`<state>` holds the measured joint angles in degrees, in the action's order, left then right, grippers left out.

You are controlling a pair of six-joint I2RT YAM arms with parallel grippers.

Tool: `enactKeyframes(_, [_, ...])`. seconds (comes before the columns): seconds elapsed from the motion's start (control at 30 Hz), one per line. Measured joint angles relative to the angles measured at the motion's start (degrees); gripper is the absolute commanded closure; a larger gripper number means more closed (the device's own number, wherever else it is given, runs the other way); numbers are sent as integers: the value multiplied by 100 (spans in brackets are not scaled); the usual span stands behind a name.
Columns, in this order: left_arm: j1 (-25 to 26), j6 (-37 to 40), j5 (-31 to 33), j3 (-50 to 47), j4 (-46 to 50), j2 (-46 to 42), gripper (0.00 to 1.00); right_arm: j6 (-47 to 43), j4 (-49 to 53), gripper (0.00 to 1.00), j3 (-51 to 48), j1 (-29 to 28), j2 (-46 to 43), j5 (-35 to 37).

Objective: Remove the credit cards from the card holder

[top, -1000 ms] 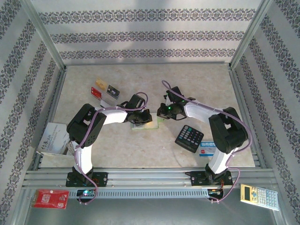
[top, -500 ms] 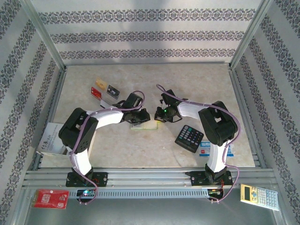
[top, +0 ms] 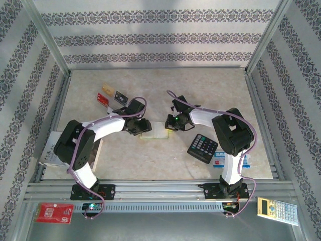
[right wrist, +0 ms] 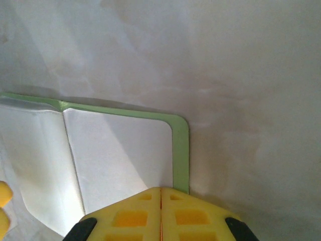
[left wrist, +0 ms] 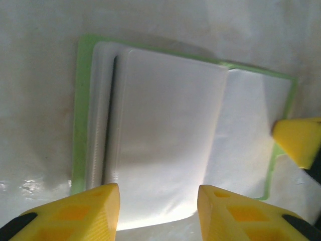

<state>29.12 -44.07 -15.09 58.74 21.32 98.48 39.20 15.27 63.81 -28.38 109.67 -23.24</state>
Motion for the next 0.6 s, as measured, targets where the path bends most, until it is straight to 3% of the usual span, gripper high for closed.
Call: enactKeyframes(0.6, [0, 295, -439, 271, 28, 407, 55, -13, 0, 92, 0, 0, 0, 0])
